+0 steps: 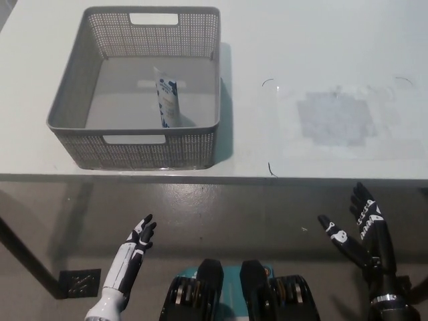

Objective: Use the right hand to pick up a shampoo and place it into a container on the left side

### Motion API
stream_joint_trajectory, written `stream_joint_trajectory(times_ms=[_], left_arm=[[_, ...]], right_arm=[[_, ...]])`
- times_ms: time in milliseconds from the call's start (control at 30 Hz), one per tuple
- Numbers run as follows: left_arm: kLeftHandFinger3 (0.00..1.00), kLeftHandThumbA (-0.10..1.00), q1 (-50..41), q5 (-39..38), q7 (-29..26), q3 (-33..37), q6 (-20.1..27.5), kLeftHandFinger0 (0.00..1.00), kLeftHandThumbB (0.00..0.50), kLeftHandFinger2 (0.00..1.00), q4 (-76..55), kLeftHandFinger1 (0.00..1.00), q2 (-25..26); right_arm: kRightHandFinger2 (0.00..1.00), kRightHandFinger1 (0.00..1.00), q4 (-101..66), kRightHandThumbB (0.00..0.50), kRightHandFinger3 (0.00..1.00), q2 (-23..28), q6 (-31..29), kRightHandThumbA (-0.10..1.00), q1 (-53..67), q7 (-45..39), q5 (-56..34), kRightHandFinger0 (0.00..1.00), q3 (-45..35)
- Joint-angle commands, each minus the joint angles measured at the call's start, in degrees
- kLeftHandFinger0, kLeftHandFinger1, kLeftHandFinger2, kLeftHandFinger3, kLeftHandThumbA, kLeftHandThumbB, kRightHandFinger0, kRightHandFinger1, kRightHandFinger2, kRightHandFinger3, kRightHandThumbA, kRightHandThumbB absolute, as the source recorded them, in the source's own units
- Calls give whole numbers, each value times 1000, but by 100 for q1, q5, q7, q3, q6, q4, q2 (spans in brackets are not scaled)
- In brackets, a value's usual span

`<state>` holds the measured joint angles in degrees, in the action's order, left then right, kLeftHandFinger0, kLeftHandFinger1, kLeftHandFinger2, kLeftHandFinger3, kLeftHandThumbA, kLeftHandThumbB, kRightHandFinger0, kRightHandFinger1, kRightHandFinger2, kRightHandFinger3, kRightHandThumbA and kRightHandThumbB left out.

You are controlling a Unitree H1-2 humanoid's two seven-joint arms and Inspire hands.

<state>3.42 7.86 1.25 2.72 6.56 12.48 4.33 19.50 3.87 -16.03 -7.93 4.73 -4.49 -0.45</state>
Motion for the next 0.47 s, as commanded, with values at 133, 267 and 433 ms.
stream_joint_trajectory(times_ms=[133, 267, 433], left_arm=[[1000, 1000, 140, -107, -47, -83, 230, 1000, 115, 1000, -75, 1000, 23], [1000, 1000, 147, -67, -53, -65, 235, 1000, 114, 1000, -50, 1000, 25], [1000, 1000, 164, -57, -46, -61, 221, 1000, 121, 1000, -73, 1000, 37]], right_arm=[[1000, 1000, -299, 253, 1000, -69, -126, 937, 3, -227, -70, 1000, -9], [1000, 1000, -324, 233, 1000, -74, -143, 895, 67, -350, -180, 1000, -15], [1000, 1000, -366, 227, 1000, -104, -95, 863, 73, -509, -406, 1000, -31]])
